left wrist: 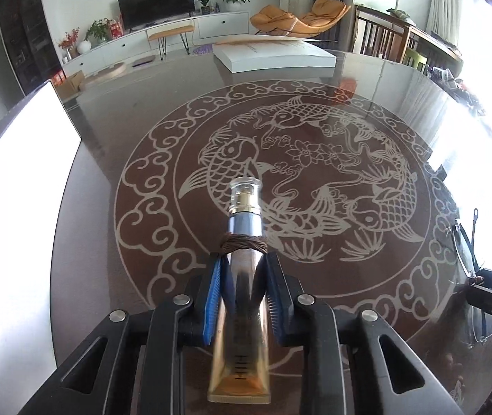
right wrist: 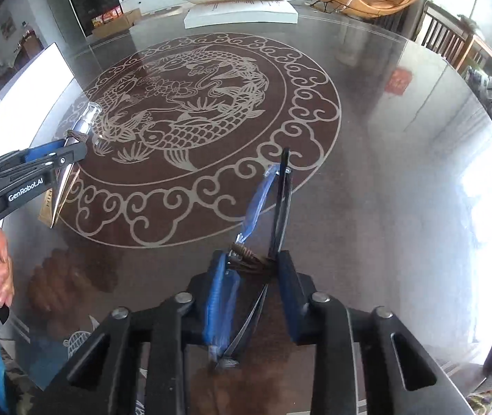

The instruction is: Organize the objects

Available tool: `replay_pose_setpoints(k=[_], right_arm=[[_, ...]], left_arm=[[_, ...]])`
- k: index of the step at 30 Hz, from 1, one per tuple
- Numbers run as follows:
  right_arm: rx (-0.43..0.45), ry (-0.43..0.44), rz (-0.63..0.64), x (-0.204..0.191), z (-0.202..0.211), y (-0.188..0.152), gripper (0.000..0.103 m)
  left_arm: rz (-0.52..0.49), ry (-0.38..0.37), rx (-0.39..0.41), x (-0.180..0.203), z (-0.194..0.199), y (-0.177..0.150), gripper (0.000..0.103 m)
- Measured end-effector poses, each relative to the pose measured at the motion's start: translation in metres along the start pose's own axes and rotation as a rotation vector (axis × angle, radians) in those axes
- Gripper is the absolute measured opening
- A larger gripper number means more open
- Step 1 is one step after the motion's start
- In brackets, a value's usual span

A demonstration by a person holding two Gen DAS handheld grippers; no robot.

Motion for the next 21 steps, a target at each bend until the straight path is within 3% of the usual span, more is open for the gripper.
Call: replay_pose_setpoints(k=[5,11,17,21], right_arm=[[0.05,0.073,-0.086,0.015,0.027,-0.016,0.03],[0.128,0.107,-0.049,0.003,0.065,-0.012,0.03],[0.188,0.153,0.025,-0.044,0.088,0.011,0.03],[0.216,0.215,0.083,-0.088,0.103,0.023,0.03]], left_arm=[[0.065,-0.086,0.14,-0.001,0.047,-0.023,0.024],[0.125,-0.172,0.336,-0.012,0.131,-0.05,0.024],[0.234,-0.205,0.485,-0.058,0.213,-0.05,0.024],[0.284,-0.183,0.549,-0.099,0.259,-0.053,0.024]])
Point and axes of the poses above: each gripper's, at about its wrist camera, not at the fingertips, and z roughly against the way its jaws point, x to its right, y to its top, the point moved 5 cm from there along -z, roughly the way its jaws point, and after that the axes turned 2 degrees about y, right-handed, at the moved point
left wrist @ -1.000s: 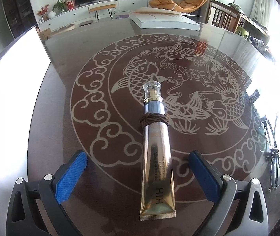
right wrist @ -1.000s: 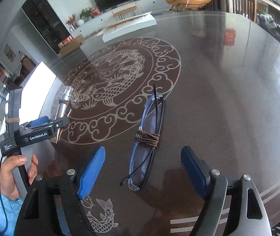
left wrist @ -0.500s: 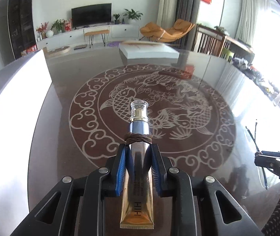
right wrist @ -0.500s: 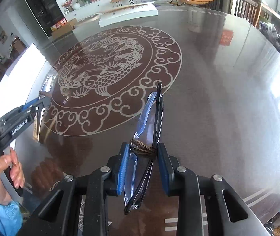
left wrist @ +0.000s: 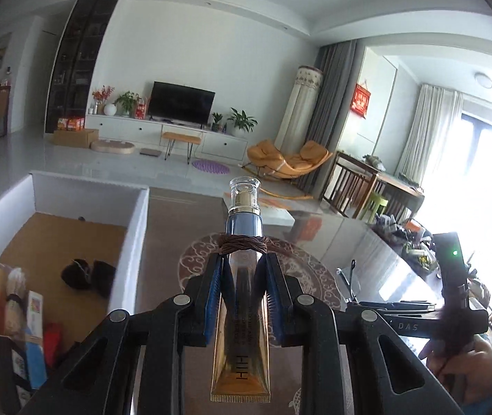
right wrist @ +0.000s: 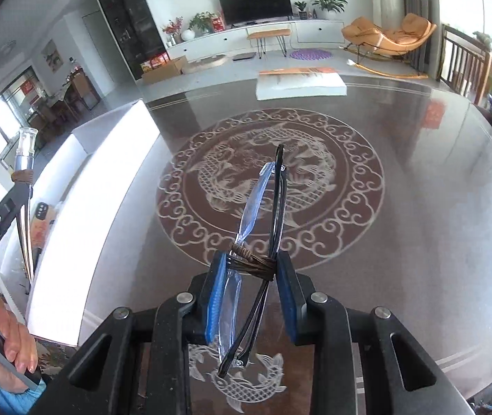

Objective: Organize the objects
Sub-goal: 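Carry the gold tube with left tool while right carries glasses to the white box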

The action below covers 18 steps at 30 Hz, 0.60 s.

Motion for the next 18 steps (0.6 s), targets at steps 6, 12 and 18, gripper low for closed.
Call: replay_pose_setpoints(k=[6,12,18], right_arm=[[0.014,0.167,0.085,-0.094,-0.008,0.032,0.03],[-0.048,0.397,0.179,-0.215,-0.031,0.045,0.03],[-0.2,0.445,0.273,-0.295,-0.097,0.032,0.031]], left_arm=[[0.089,0.098,-0.095,-0.081,0.03,0.016,0.024],[0.122,0.323,-0.269,-0.173,0.019,-0.015,0.024],[0.154,0.432,-0.387,-0.216,0.004,-0.048,0.027]])
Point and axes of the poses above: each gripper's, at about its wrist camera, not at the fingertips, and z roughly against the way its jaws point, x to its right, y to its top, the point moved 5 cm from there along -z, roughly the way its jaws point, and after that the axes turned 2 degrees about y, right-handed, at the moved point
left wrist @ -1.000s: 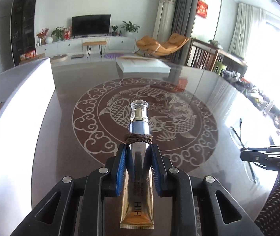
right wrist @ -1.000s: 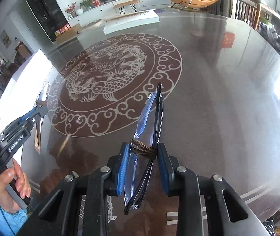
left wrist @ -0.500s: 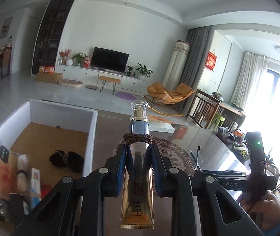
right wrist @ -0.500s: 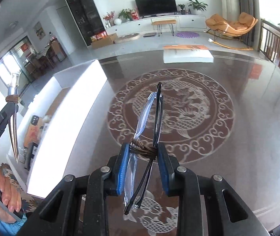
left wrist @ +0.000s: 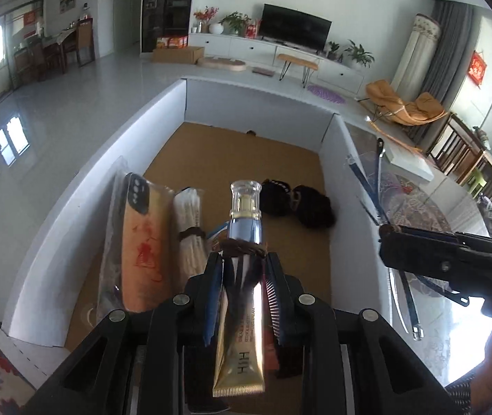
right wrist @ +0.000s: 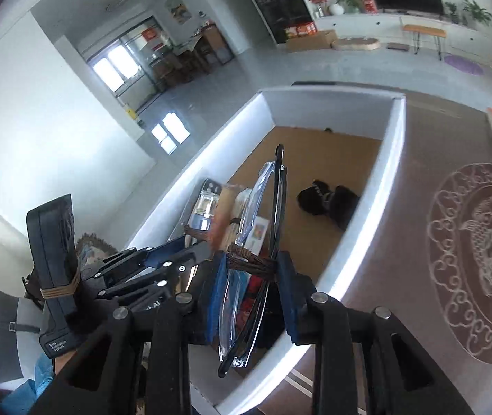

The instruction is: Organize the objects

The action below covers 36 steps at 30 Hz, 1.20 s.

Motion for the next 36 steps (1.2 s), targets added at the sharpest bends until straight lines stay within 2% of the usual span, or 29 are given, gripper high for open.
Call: replay_pose_setpoints(k=[1,2,3,5,6,8,11,14,17,20,26,31,36], right_arm=[[-0.011,-0.021,0.008,0.0,-0.012,0.002,0.032],[-0.025,-0.042,0.023,0.001,-0.021,0.003,0.032],[-0.039,-0.061,0.036,0.003,-0.028,0.003,0.032],[-0.046,-0.06,0.038,0.006,-0.03,0.002,0.032],[-0.038,-0.055,0.038,0.007,-0.027,0.002,0.034],[-0.023,-0.069,0.054,0.008,-0.018,0.004,0.05],[0.006,-0.118,0.08,0.011,-0.002,0.008,0.067],[0.011,-0.167,0.097,0.013,0.012,0.014,0.079],[0.008,-0.228,0.118,0.018,0.025,0.011,0.086],[-0.028,-0.286,0.13,0.025,0.024,0.005,0.088],[-0.071,-0.313,0.148,0.024,0.013,-0.003,0.088],[-0.075,-0.32,0.17,0.017,0.008,-0.003,0.088],[-0.082,-0.321,0.17,0.016,0.004,-0.005,0.089]], left_arm=[[0.001,0.008,-0.006,-0.004,-0.002,-0.002,0.03],[0.002,0.021,-0.009,-0.006,-0.004,-0.002,0.045],[0.0,0.034,-0.007,-0.004,-0.003,-0.002,0.068],[-0.012,0.069,0.03,-0.001,0.005,-0.002,0.09],[-0.024,0.088,0.053,0.001,0.009,-0.002,0.094],[-0.047,0.135,0.086,0.007,0.019,-0.001,0.096],[-0.037,0.199,0.093,0.011,0.027,0.005,0.097],[0.006,0.239,0.065,0.012,0.033,0.008,0.097],[0.04,0.325,-0.016,0.008,0.033,0.004,0.097],[0.035,0.339,-0.064,0.006,0.028,-0.001,0.097],[0.12,0.33,-0.045,-0.007,0.036,-0.006,0.097],[0.142,0.356,-0.015,-0.013,0.045,-0.007,0.097],[0.154,0.347,-0.018,-0.014,0.045,-0.008,0.097]])
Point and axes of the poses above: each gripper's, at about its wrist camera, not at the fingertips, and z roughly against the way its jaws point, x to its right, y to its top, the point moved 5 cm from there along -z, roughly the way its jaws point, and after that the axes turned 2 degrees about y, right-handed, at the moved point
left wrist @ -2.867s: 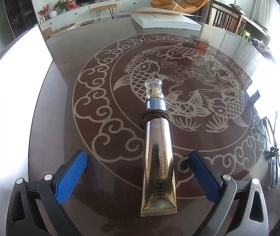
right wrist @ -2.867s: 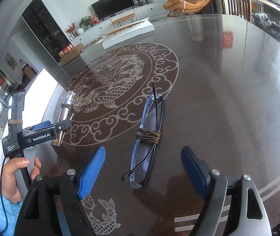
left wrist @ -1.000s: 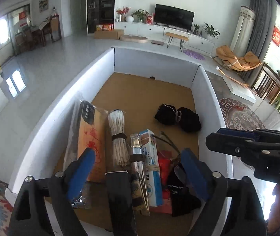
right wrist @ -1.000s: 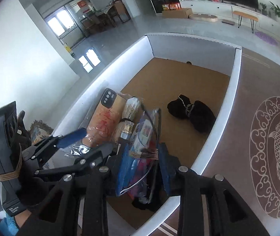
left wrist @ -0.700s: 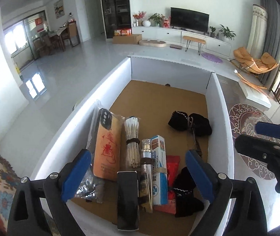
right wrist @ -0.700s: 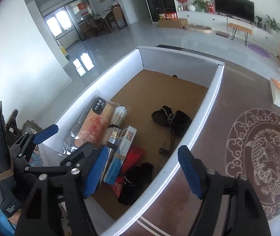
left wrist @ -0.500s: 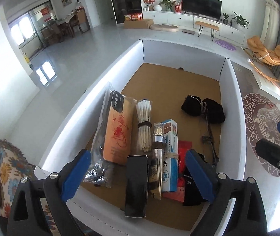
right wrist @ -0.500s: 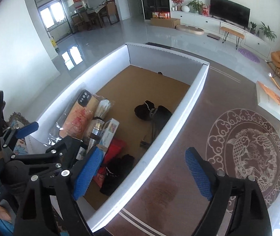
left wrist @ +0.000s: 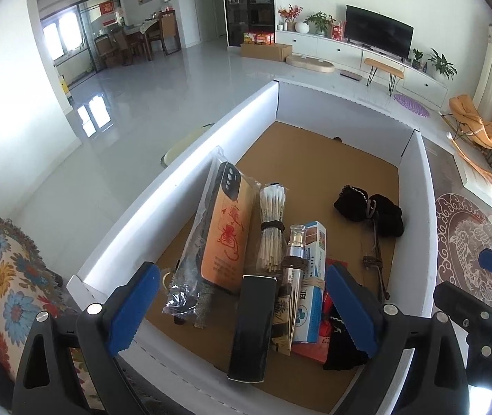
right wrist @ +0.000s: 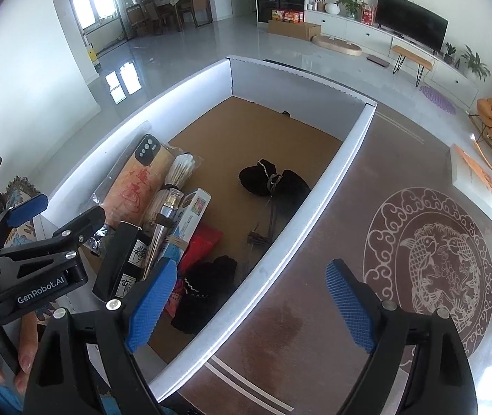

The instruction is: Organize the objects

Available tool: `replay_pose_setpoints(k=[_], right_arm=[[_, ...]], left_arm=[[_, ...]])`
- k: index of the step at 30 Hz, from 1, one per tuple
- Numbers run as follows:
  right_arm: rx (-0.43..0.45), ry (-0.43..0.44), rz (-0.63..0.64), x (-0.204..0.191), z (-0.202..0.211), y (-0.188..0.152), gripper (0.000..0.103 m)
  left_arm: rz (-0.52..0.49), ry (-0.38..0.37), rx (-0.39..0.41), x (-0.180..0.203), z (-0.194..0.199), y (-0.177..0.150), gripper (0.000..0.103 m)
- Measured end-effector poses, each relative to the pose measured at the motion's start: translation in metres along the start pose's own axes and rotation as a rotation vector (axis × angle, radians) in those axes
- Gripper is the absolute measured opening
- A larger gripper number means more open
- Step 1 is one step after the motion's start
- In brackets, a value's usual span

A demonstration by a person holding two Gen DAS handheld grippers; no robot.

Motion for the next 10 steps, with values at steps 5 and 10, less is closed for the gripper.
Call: replay_pose_setpoints(k=[5,10], right_arm=[[0.0,0.001,-0.005,-0.0013,-0.0014,-0.0004,0.089],[0.004,0.007,-0.014,-0.0034,-0.0006,0.0014,0.089]], left_arm=[[0.009,-0.025,-0.019,0.0003,-0.0023,-0.0021,0.097],[0.049,0.001,0.032,-0.008,0.0035,-0.0009,0.097]])
Point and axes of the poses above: each gripper's, at about its wrist camera, not at the fingertips, and z roughly against the way its jaws point, x to its right, y to its top, the point moved 5 cm from there along -z, roughly the way its jaws point, and after that the axes turned 2 degrees about y, right-handed, at the moved point
